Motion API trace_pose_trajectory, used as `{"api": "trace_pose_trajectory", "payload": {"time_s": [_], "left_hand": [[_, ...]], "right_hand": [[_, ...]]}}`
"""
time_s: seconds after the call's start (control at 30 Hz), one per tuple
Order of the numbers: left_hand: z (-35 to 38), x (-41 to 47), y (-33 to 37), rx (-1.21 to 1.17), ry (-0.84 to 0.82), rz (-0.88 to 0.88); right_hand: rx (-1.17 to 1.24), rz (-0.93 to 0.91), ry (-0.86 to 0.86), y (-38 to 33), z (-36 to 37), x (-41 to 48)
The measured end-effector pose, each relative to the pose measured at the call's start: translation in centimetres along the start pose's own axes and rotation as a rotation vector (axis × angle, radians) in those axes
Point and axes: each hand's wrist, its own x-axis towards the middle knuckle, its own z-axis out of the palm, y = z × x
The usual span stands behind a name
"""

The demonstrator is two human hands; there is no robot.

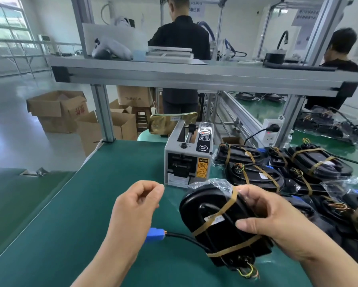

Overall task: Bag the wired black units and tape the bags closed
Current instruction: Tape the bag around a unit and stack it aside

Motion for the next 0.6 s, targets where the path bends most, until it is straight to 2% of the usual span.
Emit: {"api": "trace_pose_trajectory", "payload": {"time_s": [0.17, 0.47, 0.6], "left_hand": [[-0.9, -2.2, 1.3, -0.010, -0.131, 0.065], [-2.8, -3.4, 1.7, 0.042, -0.210, 0.151], [-3.0, -2.4, 2.0, -0.005, -0.318, 0.133]], "right_hand": [[0.146, -0.057, 0.046, 2.0, 0.7, -1.7], [0.194, -0.099, 0.015, 1.7, 2.2, -2.3], [0.234, -0.110, 0.045, 2.1, 3.0, -1.9]]}}
